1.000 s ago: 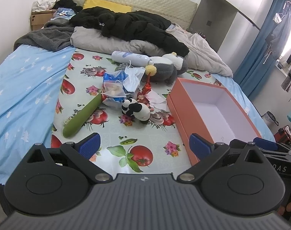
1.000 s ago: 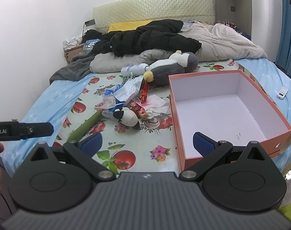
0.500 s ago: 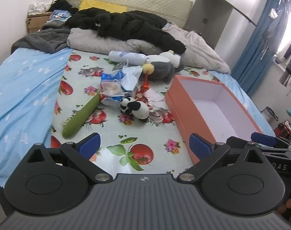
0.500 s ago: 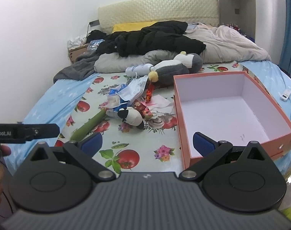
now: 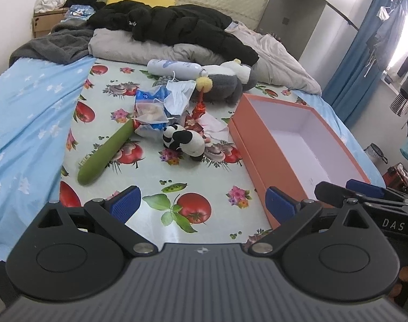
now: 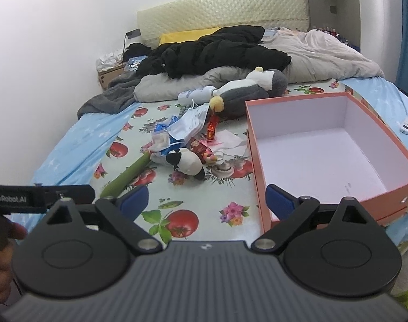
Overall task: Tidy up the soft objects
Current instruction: 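Grasp the panda plush with the left gripper while the right grasps the pink bird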
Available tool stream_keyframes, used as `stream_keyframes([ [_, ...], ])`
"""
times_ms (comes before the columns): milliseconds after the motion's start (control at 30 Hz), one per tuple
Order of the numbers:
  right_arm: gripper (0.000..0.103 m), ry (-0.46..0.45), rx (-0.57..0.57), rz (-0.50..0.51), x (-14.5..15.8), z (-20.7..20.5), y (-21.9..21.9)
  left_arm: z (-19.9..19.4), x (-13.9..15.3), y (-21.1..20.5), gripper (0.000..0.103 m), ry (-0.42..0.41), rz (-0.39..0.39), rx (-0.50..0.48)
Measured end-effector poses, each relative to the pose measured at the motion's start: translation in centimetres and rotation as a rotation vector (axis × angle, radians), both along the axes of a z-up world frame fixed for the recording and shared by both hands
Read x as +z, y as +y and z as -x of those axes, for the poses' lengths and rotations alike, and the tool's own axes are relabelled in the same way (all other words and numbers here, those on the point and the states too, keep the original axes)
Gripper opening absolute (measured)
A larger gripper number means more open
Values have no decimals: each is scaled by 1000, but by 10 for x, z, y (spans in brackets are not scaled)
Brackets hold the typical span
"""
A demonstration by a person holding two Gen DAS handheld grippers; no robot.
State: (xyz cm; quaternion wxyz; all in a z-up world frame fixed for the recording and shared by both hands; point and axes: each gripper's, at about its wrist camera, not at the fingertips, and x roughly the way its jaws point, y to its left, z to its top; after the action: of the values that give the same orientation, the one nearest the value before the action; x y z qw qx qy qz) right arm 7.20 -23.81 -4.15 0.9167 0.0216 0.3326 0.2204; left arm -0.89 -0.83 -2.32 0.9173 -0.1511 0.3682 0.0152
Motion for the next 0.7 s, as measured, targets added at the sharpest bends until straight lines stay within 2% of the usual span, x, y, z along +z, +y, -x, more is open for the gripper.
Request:
stream_keyframes([
  [67,94,4,5,0,-3,-6,4,-4,-4,3,101,1,14,17],
  [133,85,14,17,1,-6,-14,10,-10,-9,7,100,4,31,27],
  [333,77,44,66,11,-19,-42,32,-32,-26,20,99,24,59,57],
  [567,75,58,80,17,-37,-81,61,-68,-51,40,94,45,91,72],
  [700,75,71,92,31,-48,-111,76,-92,-68,56,90,51,134,93],
])
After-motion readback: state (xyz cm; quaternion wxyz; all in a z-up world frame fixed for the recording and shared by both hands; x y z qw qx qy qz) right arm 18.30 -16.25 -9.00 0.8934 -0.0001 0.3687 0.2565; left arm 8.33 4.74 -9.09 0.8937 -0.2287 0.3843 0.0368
